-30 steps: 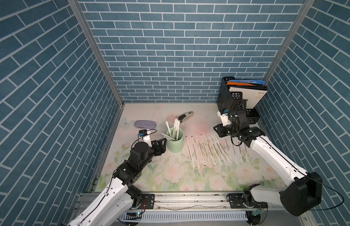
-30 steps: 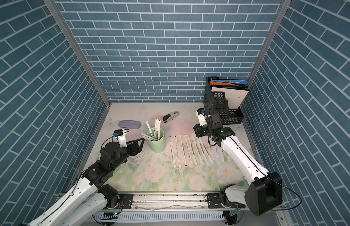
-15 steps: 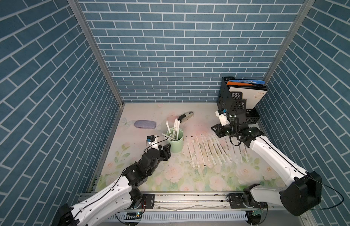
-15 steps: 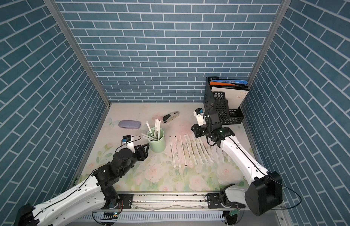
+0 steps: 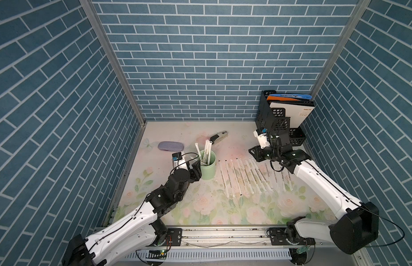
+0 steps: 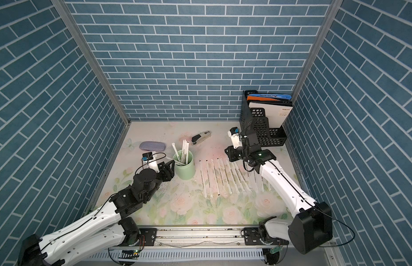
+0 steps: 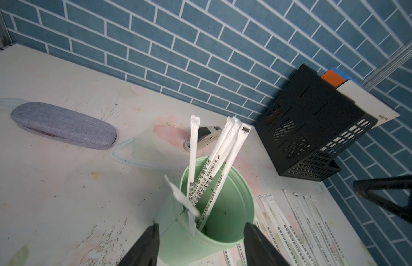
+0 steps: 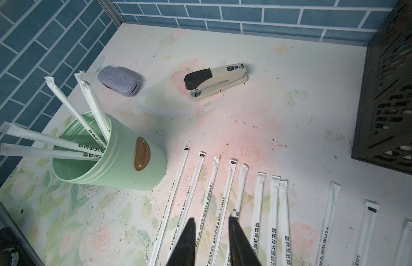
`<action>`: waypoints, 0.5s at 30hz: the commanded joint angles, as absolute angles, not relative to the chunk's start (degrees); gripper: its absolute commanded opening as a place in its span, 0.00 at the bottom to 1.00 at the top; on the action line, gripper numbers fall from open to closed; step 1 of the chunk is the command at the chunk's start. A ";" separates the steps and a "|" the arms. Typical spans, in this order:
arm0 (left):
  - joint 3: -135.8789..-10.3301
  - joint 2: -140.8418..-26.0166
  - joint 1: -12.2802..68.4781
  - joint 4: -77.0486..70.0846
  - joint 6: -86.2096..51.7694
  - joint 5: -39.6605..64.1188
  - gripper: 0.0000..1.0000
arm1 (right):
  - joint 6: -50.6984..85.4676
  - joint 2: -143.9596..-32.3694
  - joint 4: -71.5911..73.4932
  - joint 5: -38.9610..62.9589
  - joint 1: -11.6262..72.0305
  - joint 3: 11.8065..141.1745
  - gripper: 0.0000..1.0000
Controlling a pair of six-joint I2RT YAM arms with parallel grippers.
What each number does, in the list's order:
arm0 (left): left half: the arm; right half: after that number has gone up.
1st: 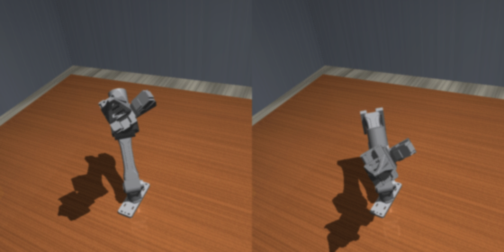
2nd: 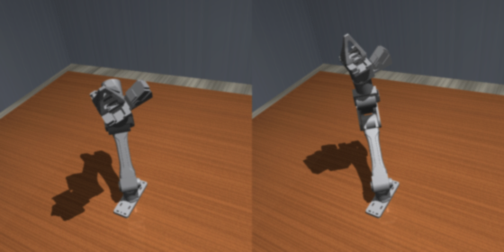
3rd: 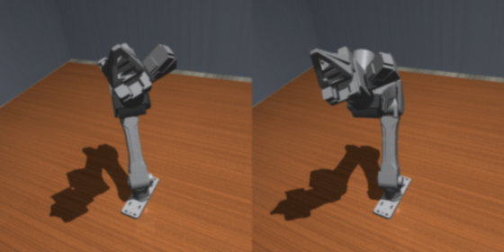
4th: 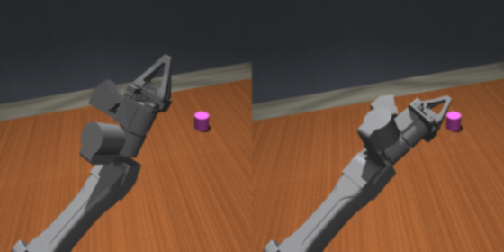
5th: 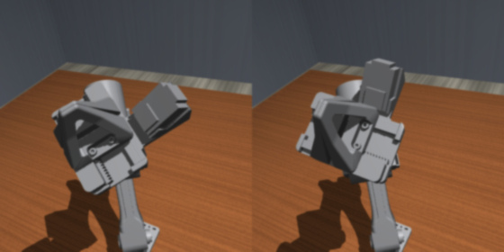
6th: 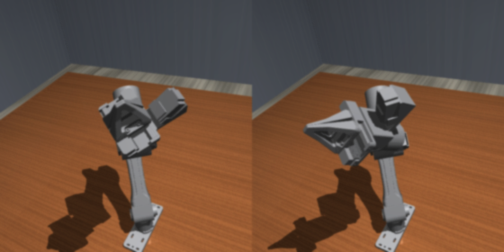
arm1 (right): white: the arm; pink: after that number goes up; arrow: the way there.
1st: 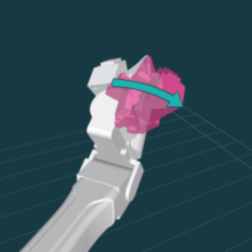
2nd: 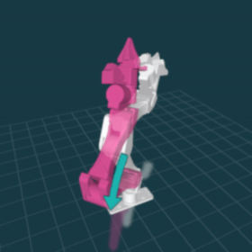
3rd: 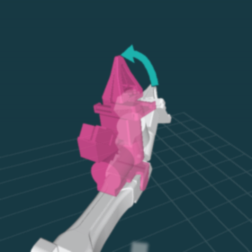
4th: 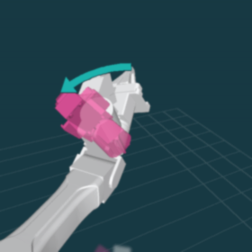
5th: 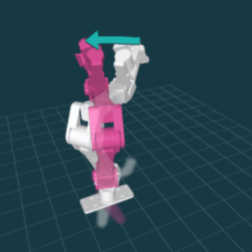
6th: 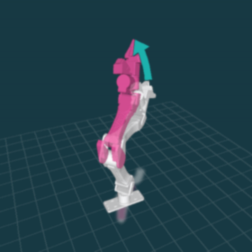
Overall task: Take the straws out of the storage container
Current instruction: Pick up the straw from the container.
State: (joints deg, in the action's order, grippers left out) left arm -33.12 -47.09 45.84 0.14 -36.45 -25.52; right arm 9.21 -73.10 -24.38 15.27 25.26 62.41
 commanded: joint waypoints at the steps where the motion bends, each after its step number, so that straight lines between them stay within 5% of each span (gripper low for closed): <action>1: -40.38 -49.86 46.15 3.50 -33.21 -26.45 0.67 | 10.24 -73.28 -23.90 16.17 25.62 62.86 0.25; 15: -71.66 -75.32 41.28 31.58 -36.71 -26.72 0.67 | 10.20 -73.48 -23.56 16.61 25.66 62.25 0.25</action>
